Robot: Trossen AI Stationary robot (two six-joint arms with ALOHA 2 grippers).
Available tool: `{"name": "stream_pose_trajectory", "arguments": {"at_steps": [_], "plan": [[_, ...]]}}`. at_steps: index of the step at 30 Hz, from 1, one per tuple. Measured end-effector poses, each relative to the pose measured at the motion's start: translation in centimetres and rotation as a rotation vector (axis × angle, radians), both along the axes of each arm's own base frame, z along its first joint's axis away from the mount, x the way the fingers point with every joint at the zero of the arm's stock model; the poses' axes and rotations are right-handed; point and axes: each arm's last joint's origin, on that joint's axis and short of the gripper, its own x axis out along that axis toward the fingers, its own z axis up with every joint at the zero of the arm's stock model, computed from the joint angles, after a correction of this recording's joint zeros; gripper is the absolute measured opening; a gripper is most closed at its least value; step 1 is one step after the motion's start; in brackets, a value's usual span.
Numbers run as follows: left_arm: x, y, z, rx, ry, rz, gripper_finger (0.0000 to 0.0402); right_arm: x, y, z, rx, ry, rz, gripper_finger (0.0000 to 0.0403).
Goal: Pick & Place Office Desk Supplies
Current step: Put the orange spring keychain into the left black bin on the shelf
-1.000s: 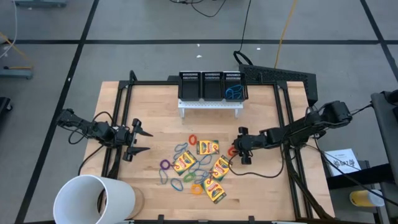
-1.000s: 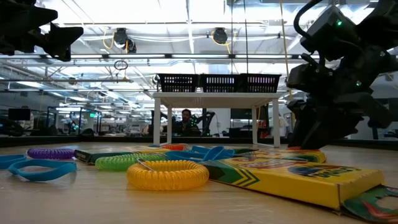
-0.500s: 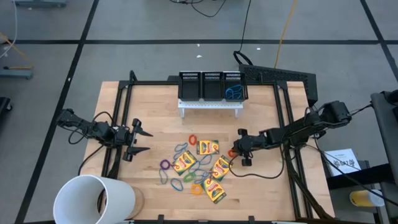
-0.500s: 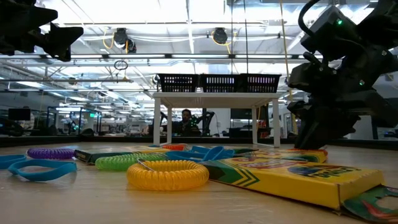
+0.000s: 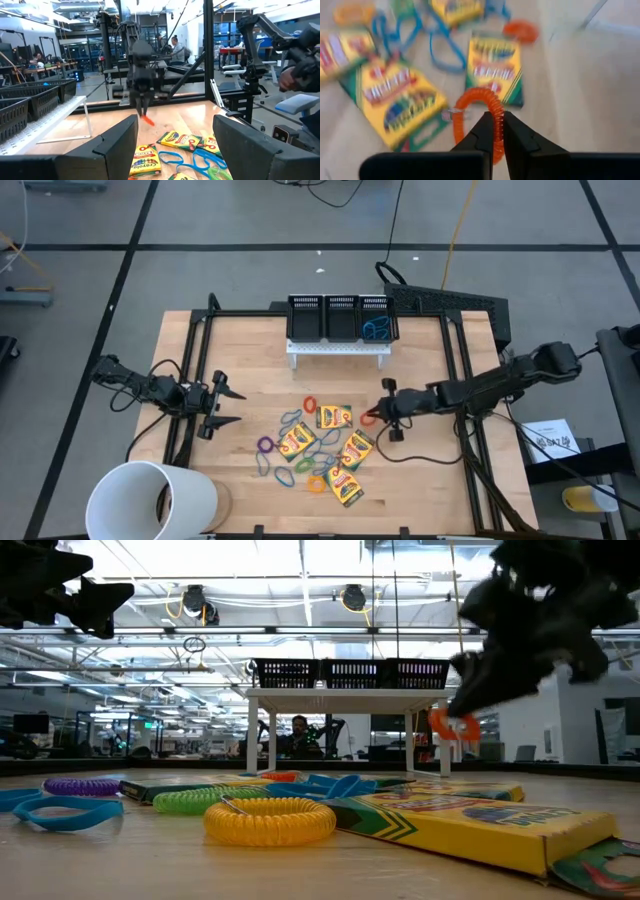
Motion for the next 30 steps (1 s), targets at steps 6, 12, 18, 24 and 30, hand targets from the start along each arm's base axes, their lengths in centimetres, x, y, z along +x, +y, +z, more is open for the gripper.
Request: {"name": "stream_pose_trajectory", "arguments": {"at_steps": [6,12,18,24,30], "plan": [[0.0,0.0,0.0,0.0,0.0,0.0,0.0269,-0.7,-0.1,2.9,0.032,-0.17,0.007,0.0012],[0.0,0.0,0.0,0.0,0.0,0.0,0.0269,-1.2,-0.6,4.9,0.089,-0.307,0.055,0.0012],[0.0,0.1,0.3,-0.013,-0.026,0.015,0.0269,-1.0,-1.0,6.3,0.085,-0.444,0.052,0.0013],[-0.1,0.1,0.8,-0.06,-0.074,0.013,0.0269,-0.9,-1.1,7.0,0.036,-0.518,0.056,0.0013],[-0.2,0.1,0.9,-0.165,-0.07,-0.004,0.0269,-0.8,-1.9,7.1,0.016,-0.526,-0.015,0.0013]]}}
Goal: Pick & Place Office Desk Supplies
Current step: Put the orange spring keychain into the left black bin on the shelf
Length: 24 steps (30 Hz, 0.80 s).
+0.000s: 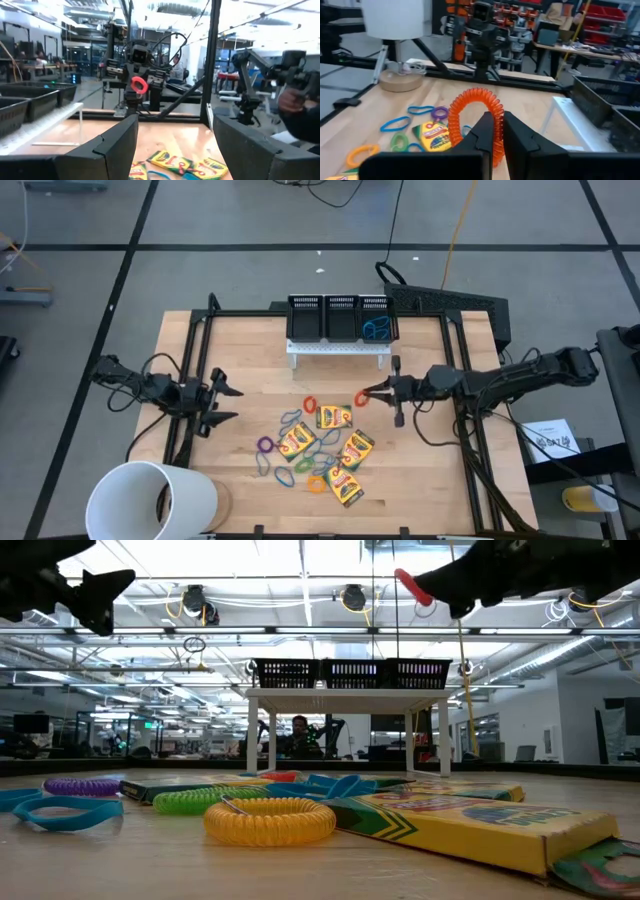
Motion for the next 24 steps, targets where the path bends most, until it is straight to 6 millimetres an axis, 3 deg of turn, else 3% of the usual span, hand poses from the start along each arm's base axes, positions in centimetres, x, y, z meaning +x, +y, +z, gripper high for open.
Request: {"name": "stream_pose_trajectory", "arguments": {"at_steps": [14,24], "plan": [[0.2,0.6,0.8,-0.126,-0.048,0.226,0.0269,0.4,-1.5,-0.4,-0.003,0.018,-0.069,0.0013],[2.4,0.6,0.3,-0.092,0.022,0.361,0.0269,1.0,-1.6,-0.8,-0.005,0.013,-0.075,0.0013]]}}
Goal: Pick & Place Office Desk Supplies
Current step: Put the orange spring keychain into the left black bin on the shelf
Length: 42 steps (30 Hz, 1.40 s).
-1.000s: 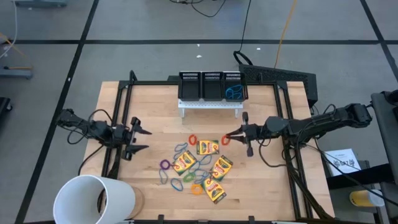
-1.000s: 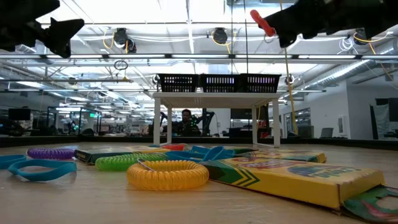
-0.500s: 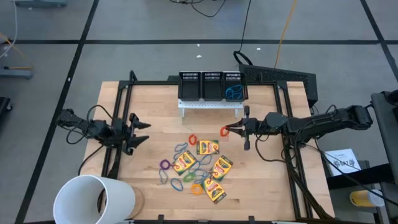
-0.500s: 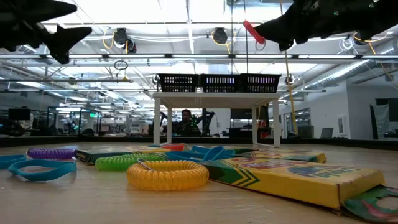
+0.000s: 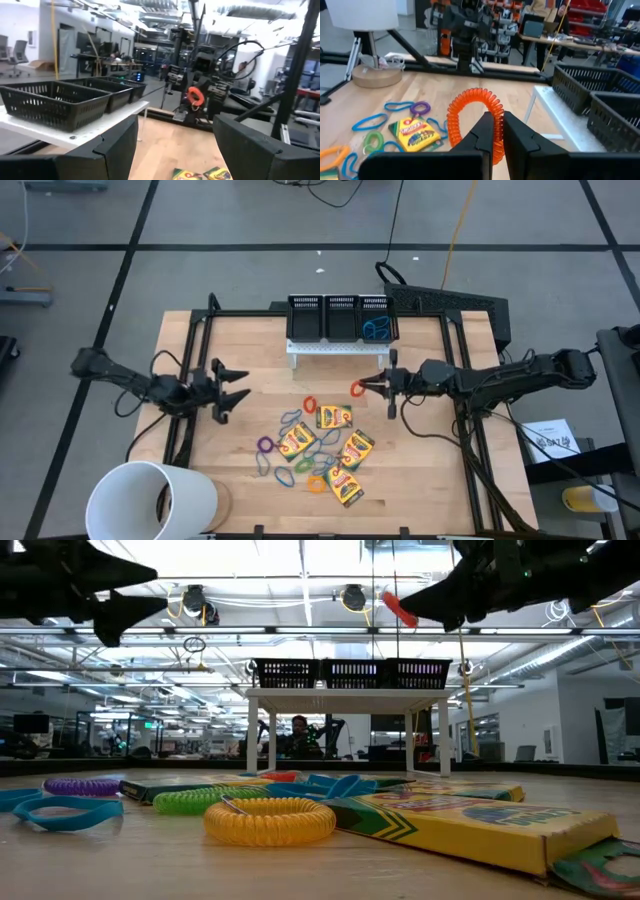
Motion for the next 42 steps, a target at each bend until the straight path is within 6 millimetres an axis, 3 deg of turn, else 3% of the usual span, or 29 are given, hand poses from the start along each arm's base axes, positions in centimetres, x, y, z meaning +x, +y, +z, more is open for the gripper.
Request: {"name": "stream_pose_trajectory", "arguments": {"at_steps": [8,14,22,30,35,42], "plan": [[4.1,0.0,0.9,-0.012,0.149,0.084,0.0269,0.4,0.0,0.2,-0.055,-0.046,0.005,0.0013],[8.8,-0.1,2.4,0.024,0.243,0.07,0.0269,0.9,0.0,-0.3,-0.07,-0.031,0.004,0.0013],[15.0,-0.6,5.0,0.093,0.264,0.041,0.0269,2.0,0.0,-0.2,-0.184,-0.142,0.0,0.0013],[20.8,-0.8,5.6,0.156,0.298,0.069,0.0269,2.8,0.0,-0.8,-0.233,-0.179,-0.005,0.0013],[23.0,-1.0,5.6,0.158,0.298,0.069,0.0269,3.0,0.0,-1.2,-0.241,-0.16,-0.006,0.0013],[24.7,-1.2,4.7,0.162,0.325,0.067,0.0269,2.9,0.0,-0.4,-0.268,-0.232,-0.017,0.0013]]}}
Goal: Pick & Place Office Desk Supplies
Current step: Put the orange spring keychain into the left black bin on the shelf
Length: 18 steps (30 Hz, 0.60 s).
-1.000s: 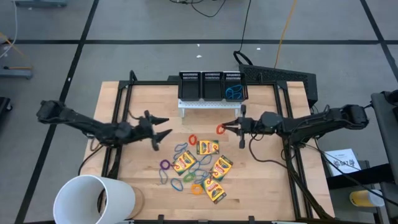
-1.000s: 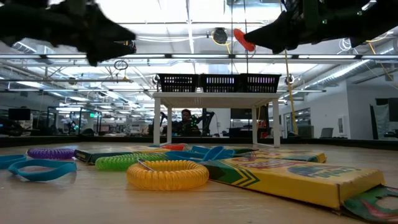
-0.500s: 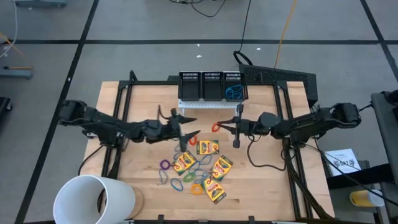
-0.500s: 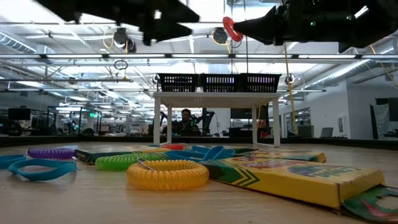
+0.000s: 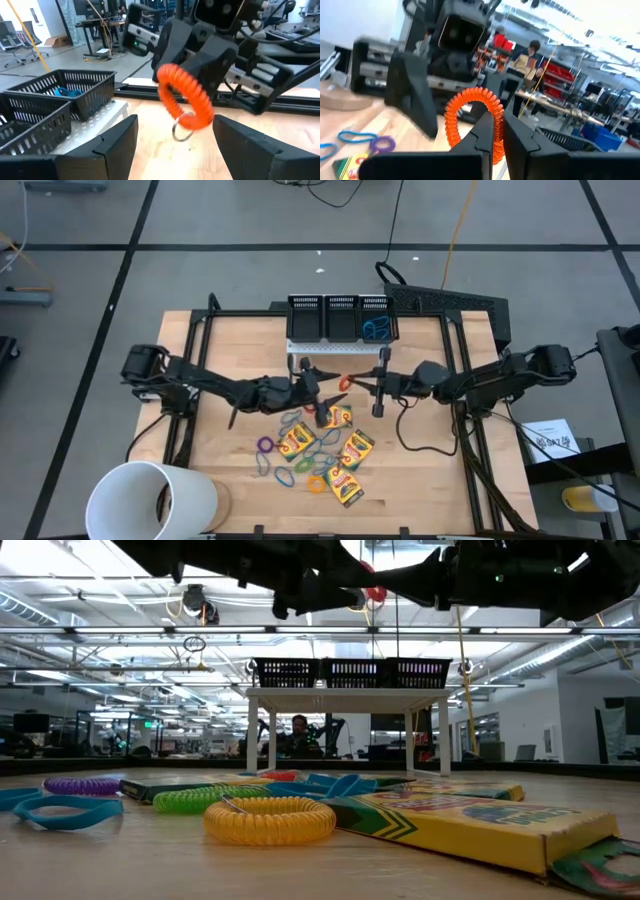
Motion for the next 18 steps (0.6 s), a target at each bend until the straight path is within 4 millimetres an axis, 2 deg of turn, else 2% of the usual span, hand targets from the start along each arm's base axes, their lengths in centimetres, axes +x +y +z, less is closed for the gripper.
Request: {"name": "stream_pose_trajectory", "arguments": {"at_steps": [10,13,18], "plan": [[0.09,0.09,0.37,0.018,-0.014,0.002,0.0258,0.04,0.0,-0.21,-0.001,0.021,0.0,0.0013],[0.12,0.32,0.34,-0.004,-0.017,0.0,0.0224,0.04,0.0,-0.2,0.0,0.02,0.0,0.0013],[0.19,0.69,0.34,-0.059,-0.031,-0.019,0.0133,0.04,0.0,-0.23,0.001,0.023,0.0,0.0013]]}}
